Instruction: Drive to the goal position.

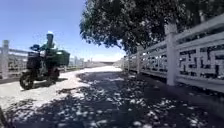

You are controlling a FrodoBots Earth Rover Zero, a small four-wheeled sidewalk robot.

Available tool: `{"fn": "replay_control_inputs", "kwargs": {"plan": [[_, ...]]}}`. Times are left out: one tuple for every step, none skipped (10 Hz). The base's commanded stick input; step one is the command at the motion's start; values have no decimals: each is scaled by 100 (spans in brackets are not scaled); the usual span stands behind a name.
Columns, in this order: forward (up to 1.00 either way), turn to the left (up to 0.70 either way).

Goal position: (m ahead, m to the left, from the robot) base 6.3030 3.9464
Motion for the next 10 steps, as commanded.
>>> {"fn": "replay_control_inputs", "kwargs": {"plan": [[70, 0], [70, 0], [70, 6], [70, 14], [70, 10], [70, 1], [70, 0], [70, 0], [70, 0], [70, 0]]}}
